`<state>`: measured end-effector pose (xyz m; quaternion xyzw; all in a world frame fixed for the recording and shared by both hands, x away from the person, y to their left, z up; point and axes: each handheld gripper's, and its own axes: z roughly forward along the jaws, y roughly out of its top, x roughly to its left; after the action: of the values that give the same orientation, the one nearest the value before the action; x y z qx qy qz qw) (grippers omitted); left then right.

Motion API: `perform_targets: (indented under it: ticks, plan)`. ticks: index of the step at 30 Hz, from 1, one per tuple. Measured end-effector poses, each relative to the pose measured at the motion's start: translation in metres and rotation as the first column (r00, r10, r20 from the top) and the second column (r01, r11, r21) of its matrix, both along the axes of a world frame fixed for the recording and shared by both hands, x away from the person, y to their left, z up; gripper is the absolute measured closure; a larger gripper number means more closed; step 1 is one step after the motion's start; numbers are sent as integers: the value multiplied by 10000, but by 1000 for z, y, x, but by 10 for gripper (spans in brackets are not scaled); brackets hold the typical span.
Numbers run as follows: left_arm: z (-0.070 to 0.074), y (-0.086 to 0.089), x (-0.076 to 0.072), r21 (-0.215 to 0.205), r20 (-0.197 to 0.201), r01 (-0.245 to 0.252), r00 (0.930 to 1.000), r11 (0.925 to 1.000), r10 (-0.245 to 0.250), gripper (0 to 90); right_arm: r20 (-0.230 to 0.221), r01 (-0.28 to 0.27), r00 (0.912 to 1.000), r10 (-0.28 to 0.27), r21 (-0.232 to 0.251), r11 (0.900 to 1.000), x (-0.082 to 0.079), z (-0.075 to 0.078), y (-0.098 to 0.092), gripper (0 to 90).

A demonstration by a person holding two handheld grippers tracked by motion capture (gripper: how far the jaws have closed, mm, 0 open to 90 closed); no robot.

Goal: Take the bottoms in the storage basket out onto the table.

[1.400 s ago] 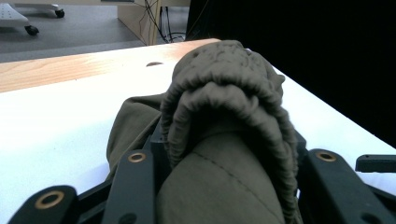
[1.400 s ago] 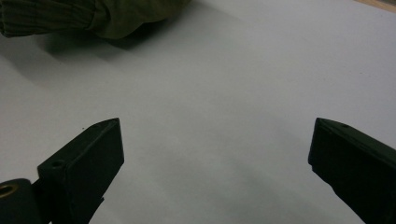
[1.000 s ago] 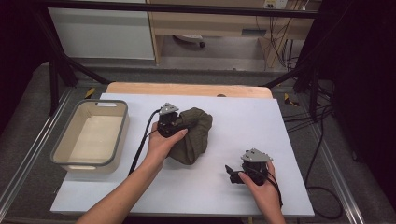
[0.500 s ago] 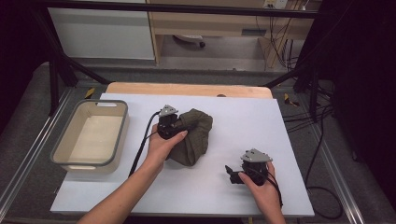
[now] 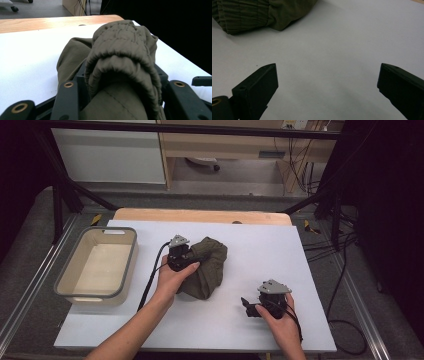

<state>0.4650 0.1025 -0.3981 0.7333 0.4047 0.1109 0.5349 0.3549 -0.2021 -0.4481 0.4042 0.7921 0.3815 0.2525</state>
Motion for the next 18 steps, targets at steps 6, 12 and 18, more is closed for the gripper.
perform_targets:
  ticks: [6,12,18]
  plan:
    - [-1,4,0,-24,-51,-88,9999,10000,88,486,-29,-38,10000,38,2,10000,0,0,0,37]
    - [-2,9,-1,-20,-49,-176,9998,9998,176,483,-36,-41,10000,41,-4,10000,0,0,-1,37]
    - [-3,15,-3,-40,-63,-348,9994,9994,348,487,-33,-59,10000,59,-26,10000,0,-1,-1,37]
